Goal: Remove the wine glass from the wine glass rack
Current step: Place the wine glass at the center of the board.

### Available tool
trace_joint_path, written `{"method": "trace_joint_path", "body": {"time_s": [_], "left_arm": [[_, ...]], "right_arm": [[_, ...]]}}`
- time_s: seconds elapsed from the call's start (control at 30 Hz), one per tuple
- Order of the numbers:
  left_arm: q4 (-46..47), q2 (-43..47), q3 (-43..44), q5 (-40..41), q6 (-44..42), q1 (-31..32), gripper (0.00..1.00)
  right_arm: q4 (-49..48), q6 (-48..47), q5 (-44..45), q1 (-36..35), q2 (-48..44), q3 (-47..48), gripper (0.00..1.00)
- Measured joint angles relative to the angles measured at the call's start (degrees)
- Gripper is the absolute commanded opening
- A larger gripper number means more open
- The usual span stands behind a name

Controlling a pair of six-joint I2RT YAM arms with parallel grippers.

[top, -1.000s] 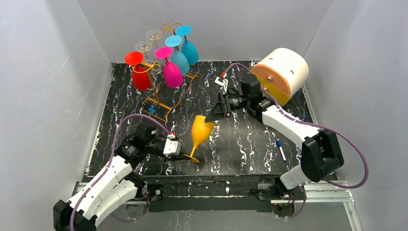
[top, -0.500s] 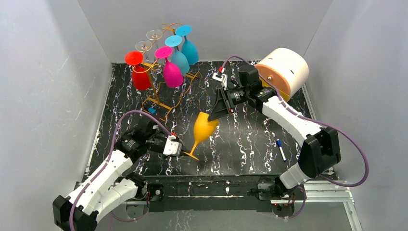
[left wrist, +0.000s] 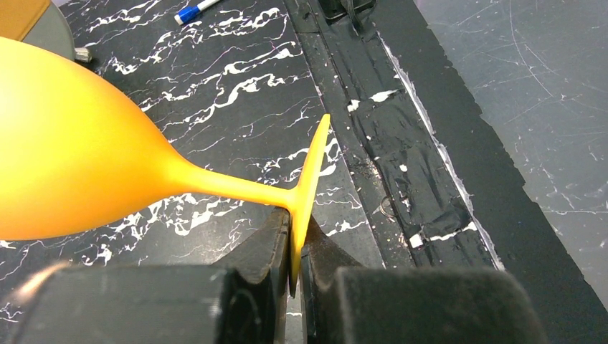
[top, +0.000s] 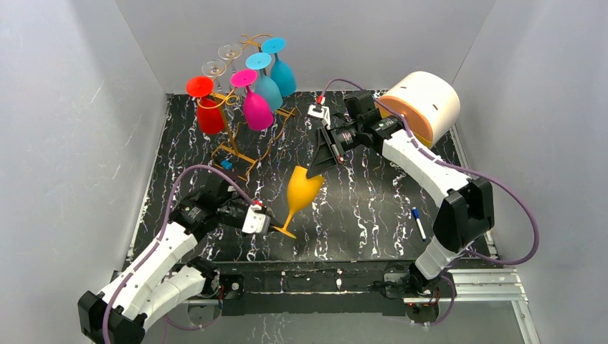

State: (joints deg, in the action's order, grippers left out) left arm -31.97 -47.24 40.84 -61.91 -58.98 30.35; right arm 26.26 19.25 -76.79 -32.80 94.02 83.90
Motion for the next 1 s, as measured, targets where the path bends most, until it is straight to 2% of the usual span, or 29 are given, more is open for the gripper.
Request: {"method": "trace_joint_path", "body": {"time_s": [0.1,0.17,0.2,0.23,0.27,0.37,0.43,0.5,0.53,0.63,0.7,0.83,1.0], "left_arm": [[0.8,-0.5,-0.4,0.6,0.4,0.0,0.0],[2.0,-1.0,-0.6,0.8,0.9,0.0,0.0],[2.4,-1.3,-0.6,0.8,1.1,0.0,0.0],[2.8,-1.7,-0.6,0.6,1.2,0.0,0.0],[3.0,-2.1,-0.6,0.4,1.3,0.0,0.0],[2.9,-2.7,-0.6,-0.1,1.6,0.1,0.0],[2.8,-2.6,-0.6,-0.1,1.5,0.2,0.0],[2.8,-2.0,-0.7,-0.1,1.5,0.2,0.0],[2.7,-1.7,-0.7,-0.1,1.6,0.2,0.0],[2.5,-1.1,-0.8,-0.6,1.6,0.2,0.0],[2.5,-0.8,-1.0,-0.7,1.8,0.2,0.0],[2.3,-0.5,-1.2,-0.7,2.4,0.2,0.0],[4.3,0.4,-2.4,-0.6,4.0,0.2,0.01]], "right_arm": [[4.3,-3.4,0.3,-0.5,0.0,2.1,0.04],[6.8,-5.2,1.1,-0.5,0.0,3.3,0.03],[7.6,-5.9,1.4,-0.4,0.0,3.7,0.12],[8.2,-6.2,1.8,-0.4,0.0,3.9,0.25],[8.8,-6.3,2.0,-0.3,0.0,4.0,0.32],[12.3,-8.6,2.6,-0.2,0.0,4.5,0.34],[14.0,-9.9,2.9,-0.2,0.0,5.0,0.3],[14.8,-10.7,3.0,-0.2,0.0,5.0,0.12],[15.3,-11.0,3.0,-0.3,0.1,5.0,0.1],[15.8,-11.5,2.7,-0.6,0.1,5.0,0.17],[13.7,-10.2,2.5,-1.0,0.0,4.4,0.14],[10.0,-7.6,2.1,-1.8,0.0,2.7,0.01],[9.2,-6.6,2.3,-1.8,0.0,2.6,0.01]]}}
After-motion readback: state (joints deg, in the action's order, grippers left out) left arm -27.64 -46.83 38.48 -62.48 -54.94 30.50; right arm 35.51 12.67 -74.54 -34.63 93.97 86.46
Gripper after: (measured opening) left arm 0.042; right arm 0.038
